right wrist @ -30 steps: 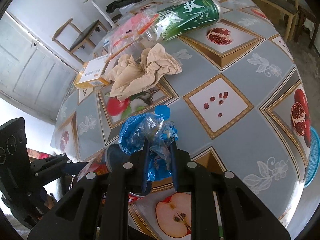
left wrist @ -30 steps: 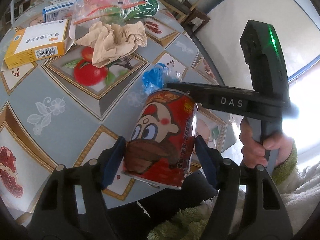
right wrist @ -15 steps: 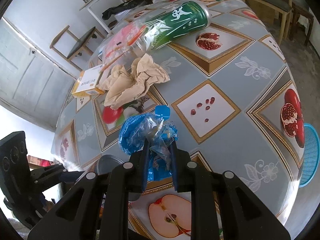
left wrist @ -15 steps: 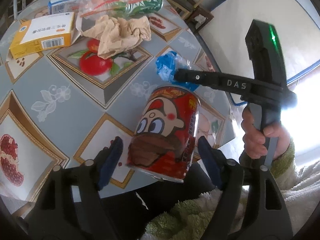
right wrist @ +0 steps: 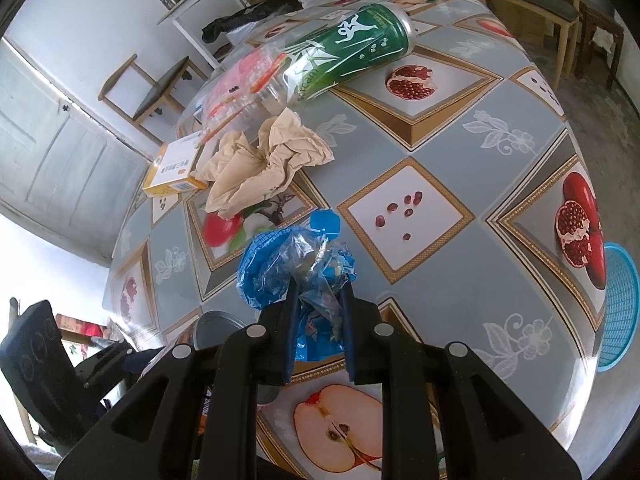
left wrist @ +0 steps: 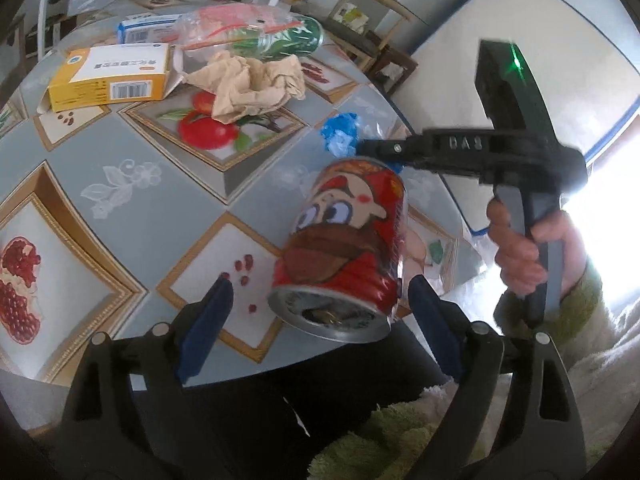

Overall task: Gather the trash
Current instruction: 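Regrip the red can with the left tool while the right tool holds the blue bag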

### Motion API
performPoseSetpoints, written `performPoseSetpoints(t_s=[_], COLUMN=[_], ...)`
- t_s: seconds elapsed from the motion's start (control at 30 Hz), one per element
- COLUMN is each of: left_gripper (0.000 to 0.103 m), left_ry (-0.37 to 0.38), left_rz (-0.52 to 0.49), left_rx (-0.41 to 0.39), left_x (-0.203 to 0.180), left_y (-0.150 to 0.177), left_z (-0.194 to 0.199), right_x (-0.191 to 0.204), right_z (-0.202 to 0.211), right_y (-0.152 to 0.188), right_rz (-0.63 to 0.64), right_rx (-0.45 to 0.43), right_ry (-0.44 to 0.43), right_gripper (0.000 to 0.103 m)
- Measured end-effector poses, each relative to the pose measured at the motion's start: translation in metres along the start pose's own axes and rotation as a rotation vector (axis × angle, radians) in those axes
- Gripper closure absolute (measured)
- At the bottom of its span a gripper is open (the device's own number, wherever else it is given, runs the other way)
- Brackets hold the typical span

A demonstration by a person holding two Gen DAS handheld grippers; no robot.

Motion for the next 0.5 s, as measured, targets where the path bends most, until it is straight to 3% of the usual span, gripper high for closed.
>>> performPoseSetpoints(t_s=[0.1,0.27,0.43,0.5], left_gripper=[0.018,0.019,0.036,0.036], left_ry=[-0.032,-0.02,0.003,0.023], left_rz=[-0.037,-0.019,0.039,0.079], left_rx=[-0.001,-0.013,-0.032,-0.037], left_x=[-0.004,-0.004,0.002,0.006], left_y=[0.002,-0.003,-0.011,-0.013], left_z=[-0.004,-0.006,-0.012,-0.012], right_x=[0.0,0.001,0.002,0.002], right_z=[0.0,0.0,0.0,0.0], right_y=[0.0,0.001,0.002,0.002], right_rz=[-0.004,-0.005,-0.007,-0.007], right_rx=[-0.001,0.001,-0.001,-0.003], right_ry=[-0.004,-0.008,-0.012,-0.012], right_gripper=[0.084,0.084,0.084,0.084])
Point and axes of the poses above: each gripper's, at about its wrist camera, not at the fingertips, and z roughly against the way its jaws point, x to its left, y to its underside, the point moved 7 cm from there along -z, roughly the way its jaws point, and after that the axes turned 8 degrees about -y, right-handed, at the moved point
